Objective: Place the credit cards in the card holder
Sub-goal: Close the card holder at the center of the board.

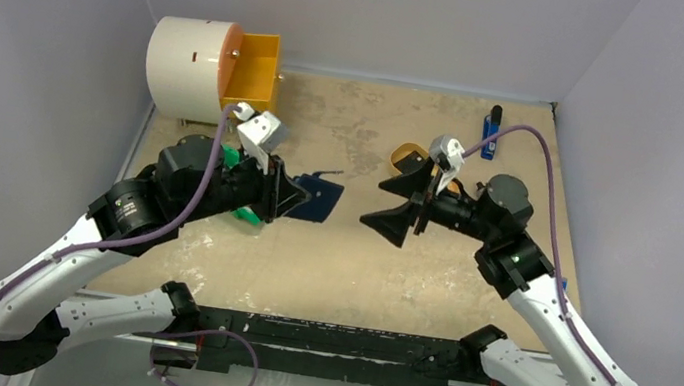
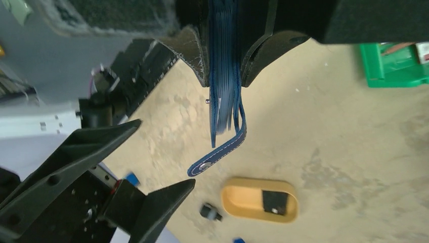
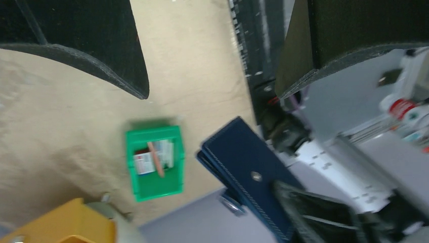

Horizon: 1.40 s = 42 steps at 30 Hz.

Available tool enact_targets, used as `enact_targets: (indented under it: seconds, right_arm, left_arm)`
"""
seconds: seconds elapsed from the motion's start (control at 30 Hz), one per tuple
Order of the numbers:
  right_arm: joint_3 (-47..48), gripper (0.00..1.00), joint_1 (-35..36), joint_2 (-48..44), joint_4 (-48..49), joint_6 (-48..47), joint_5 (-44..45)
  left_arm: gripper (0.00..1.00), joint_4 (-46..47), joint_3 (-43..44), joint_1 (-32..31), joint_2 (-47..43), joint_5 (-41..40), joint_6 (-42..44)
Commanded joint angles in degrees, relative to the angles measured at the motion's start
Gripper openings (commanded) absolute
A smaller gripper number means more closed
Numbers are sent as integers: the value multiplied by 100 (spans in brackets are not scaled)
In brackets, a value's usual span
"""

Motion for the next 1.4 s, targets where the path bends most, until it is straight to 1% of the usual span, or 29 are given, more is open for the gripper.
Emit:
enact_targets:
  seconds: [0.0, 0.1, 0.17, 0.27, 0.37, 0.5, 0.63, 0.77, 0.83, 0.97, 1.13, 1.23, 1.37]
  right_arm:
    - [-180, 95, 0, -655, -82, 632, -1291]
    - [-324, 96, 2, -983, -214, 600, -1275]
    - [-324, 95, -4, -1045, -241, 567, -1565]
    - [-223, 94, -4, -1006, -528, 305, -1811]
    - [-279, 92, 0, -998, -159, 425, -1944]
    - [-182, 92, -3, -970, 170, 552, -1789]
    - [257, 93, 1, -737, -236, 155, -1597]
    - [470, 94, -4, -744, -336, -10, -1341]
    - [594, 94, -4, -629, -369, -46, -1533]
    - [942, 92, -3, -221, -805, -354, -1999]
    - [944, 90, 2, -17, -378, 59, -2957]
    - [924, 90, -4, -38, -476, 89, -3210]
    - [840, 91, -3, -84, -198, 299, -3224]
  left_arm:
    - [0, 699, -241, -12, -320, 1426, 390]
    - [0, 856, -247, -12, -264, 1924, 531]
    - [0, 915, -206, -12, -229, 2147, 647]
    - [0, 1029, -185, -12, -215, 2393, 786]
    - [0, 1188, -199, -12, -211, 2610, 853]
    - [0, 1525, -286, -12, -154, 3088, 890]
    - [0, 1668, -245, -12, -38, 3520, 983]
    - [0, 1532, -343, -12, -5, 3792, 1343]
    - [0, 1558, -427, -13, -13, 3953, 1429]
    - [0, 1906, -465, -12, -6, 4170, 1435]
    - [0, 2070, -322, -12, 56, 4283, 1511]
    - [0, 2033, -241, -12, 95, 4281, 1579]
    - [0, 1964, -168, -16, 139, 4241, 1663]
